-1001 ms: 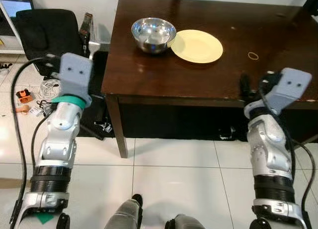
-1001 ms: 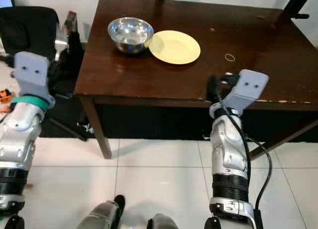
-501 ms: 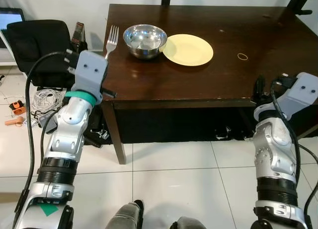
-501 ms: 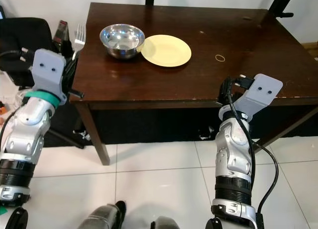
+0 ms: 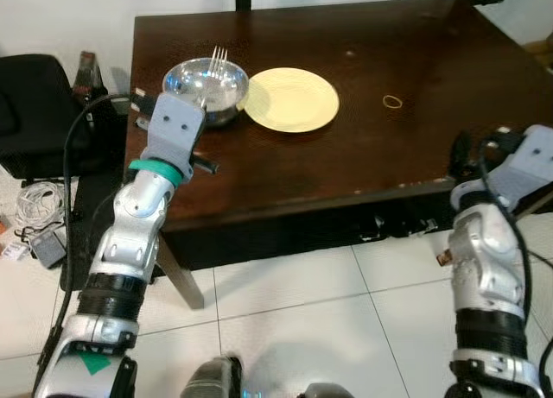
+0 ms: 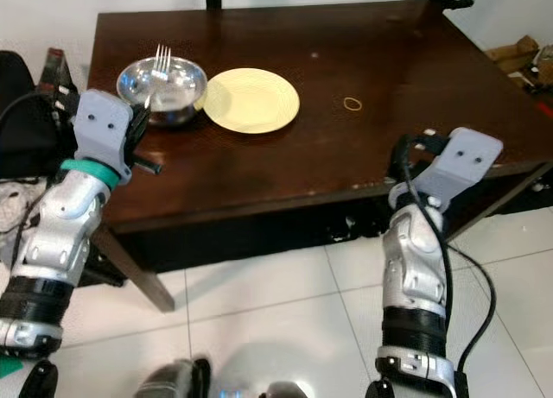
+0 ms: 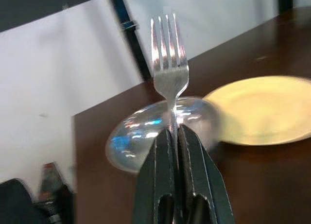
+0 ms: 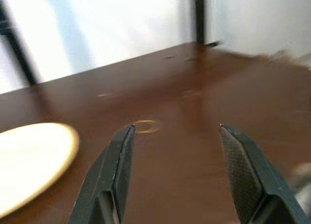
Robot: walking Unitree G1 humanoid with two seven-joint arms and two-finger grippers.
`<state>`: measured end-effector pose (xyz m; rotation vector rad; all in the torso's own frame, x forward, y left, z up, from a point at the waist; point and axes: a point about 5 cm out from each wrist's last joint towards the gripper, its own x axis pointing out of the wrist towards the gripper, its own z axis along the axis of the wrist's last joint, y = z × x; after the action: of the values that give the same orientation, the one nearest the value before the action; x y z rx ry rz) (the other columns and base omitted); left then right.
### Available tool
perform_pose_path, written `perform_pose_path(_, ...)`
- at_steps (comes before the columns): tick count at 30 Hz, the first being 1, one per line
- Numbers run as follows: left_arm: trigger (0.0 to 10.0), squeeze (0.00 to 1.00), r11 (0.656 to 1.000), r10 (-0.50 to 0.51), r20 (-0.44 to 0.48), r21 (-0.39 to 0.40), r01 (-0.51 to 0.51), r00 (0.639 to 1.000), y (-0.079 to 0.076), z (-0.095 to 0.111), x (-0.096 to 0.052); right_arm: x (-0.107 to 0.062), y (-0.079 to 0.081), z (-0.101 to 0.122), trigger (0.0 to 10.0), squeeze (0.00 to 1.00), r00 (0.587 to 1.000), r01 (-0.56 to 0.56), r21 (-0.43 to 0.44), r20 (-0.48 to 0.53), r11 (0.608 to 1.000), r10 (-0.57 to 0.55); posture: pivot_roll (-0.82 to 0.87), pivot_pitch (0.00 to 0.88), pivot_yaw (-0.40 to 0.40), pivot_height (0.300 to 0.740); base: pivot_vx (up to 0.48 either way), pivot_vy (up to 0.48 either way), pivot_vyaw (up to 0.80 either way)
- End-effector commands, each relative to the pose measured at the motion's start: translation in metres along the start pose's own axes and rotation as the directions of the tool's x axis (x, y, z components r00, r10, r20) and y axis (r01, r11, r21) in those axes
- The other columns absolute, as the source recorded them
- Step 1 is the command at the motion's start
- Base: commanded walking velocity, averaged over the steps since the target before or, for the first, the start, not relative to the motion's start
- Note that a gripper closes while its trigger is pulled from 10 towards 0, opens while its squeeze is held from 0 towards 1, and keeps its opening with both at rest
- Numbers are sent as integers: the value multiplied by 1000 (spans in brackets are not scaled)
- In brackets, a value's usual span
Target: Setting the table
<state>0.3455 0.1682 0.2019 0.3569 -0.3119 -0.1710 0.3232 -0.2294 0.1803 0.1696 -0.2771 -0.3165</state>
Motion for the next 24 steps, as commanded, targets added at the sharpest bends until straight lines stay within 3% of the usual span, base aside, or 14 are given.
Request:
perform_pose_path(1, 10000, 0, 1000, -24, 12, -2, 24, 1000, -8, 2, 1, -4, -12, -4, 10000, 0, 999, 35, -28, -15, 999, -35, 26, 0, 39, 740, 480, 0, 0)
perform_pose_path(7, 10000, 0, 999, -34, 27, 2, 34, 999, -11, 4, 1, -5, -13, -5, 10000, 0, 999, 37, -30, -17, 999, -37, 23, 0, 41, 740, 395, 0, 0)
perform_pose_path(15, 10000, 0, 999, -35, 88, -35, 38, 996, -19, 18, -9, -6, -15, -4, 10000, 0, 999, 39, -36, -14, 999, -40, 22, 0, 42, 740, 0, 0, 0)
perform_pose_path(17, 10000, 0, 996, -18, 66, -83, 24, 998, -21, 18, -13, -7, -12, -5, 10000, 0, 1000, 19, -38, -13, 999, -20, 32, 0, 45, 740, 0, 0, 0)
perform_pose_path(19, 10000, 0, 996, -18, 66, -83, 24, 998, -21, 18, -13, -7, -12, -5, 10000, 0, 1000, 19, -38, -13, 999, -20, 32, 0, 45, 740, 0, 0, 0)
perform_pose_path(20, 10000, 0, 990, -9, 7, -141, 10, 1000, -24, 16, -17, -8, -6, -4, 10000, 0, 1000, -27, -48, -8, 998, 27, 37, 0, 42, 740, 0, 0, 0)
perform_pose_path(24, 10000, 0, 988, -13, -37, -154, 7, 999, -24, 15, -18, -8, -1, -3, 10000, 0, 998, -61, -56, -5, 997, 61, 37, 0, 42, 740, 0, 0, 0)
